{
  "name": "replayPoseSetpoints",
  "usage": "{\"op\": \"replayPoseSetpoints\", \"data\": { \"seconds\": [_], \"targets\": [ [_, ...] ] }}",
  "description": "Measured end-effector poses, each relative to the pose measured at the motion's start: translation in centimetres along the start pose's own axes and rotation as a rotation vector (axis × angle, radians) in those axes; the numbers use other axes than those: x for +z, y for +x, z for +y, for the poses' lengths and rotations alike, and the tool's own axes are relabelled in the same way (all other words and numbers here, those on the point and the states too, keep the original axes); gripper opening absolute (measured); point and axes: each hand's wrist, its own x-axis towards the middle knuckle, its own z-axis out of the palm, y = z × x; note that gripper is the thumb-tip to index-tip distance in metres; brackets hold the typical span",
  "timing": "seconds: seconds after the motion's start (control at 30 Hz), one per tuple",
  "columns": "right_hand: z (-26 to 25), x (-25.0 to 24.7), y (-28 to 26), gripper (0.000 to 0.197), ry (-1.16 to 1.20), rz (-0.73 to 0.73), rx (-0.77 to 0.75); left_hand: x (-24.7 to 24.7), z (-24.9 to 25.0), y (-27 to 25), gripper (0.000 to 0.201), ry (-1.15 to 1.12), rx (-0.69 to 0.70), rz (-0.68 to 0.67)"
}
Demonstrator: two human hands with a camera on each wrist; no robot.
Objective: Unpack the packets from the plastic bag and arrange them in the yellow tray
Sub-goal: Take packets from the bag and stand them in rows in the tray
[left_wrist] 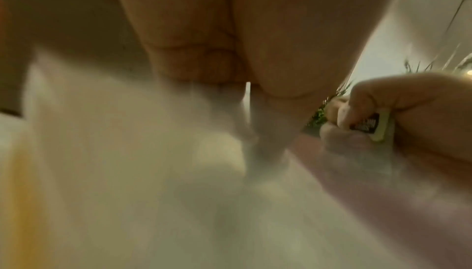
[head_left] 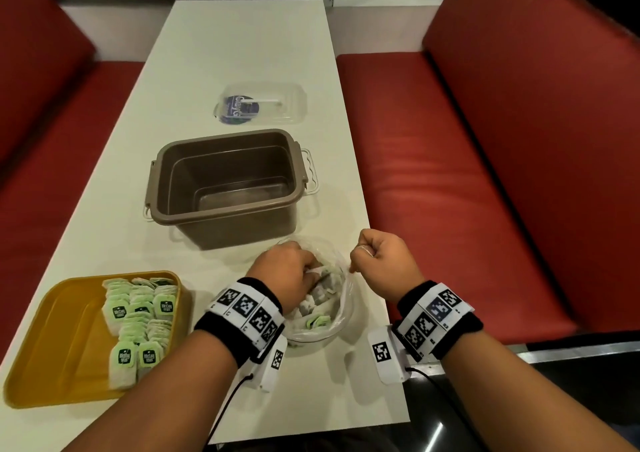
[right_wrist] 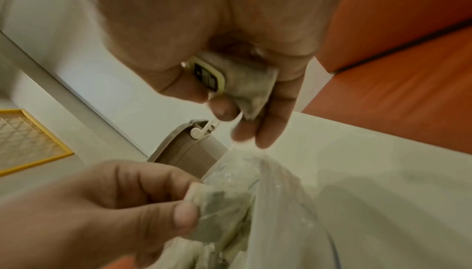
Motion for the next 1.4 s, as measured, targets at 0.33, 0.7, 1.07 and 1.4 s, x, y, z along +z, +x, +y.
{"op": "replayPoseSetpoints", "data": {
  "seconds": [0.33, 0.7, 1.07, 1.4],
  "targets": [
    [-2.2, 2.0, 0.7, 0.052, -0.016, -0.163, 0.03, -2.9, -1.7, -2.7, 0.015, -0.083, 0.224, 0.324],
    [-4.9, 5.0, 1.0, 0.013, -0.194, -0.159, -0.217, -5.5, -4.2, -3.8, 0.027, -0.073, 0.166, 0.344],
    [-10.2, 10.6, 0.1, 0.006, -0.143, -0.189, -0.342, -9.4, -9.2, -7.3, 0.004, -0.173, 0.184, 0.369],
    [-14.4, 17.1, 0.2, 0.003, -0.139, -0.249, -0.377, -12.3, -14.9, -10.8, 0.006, -0.214, 0.074, 0.378]
  ]
}}
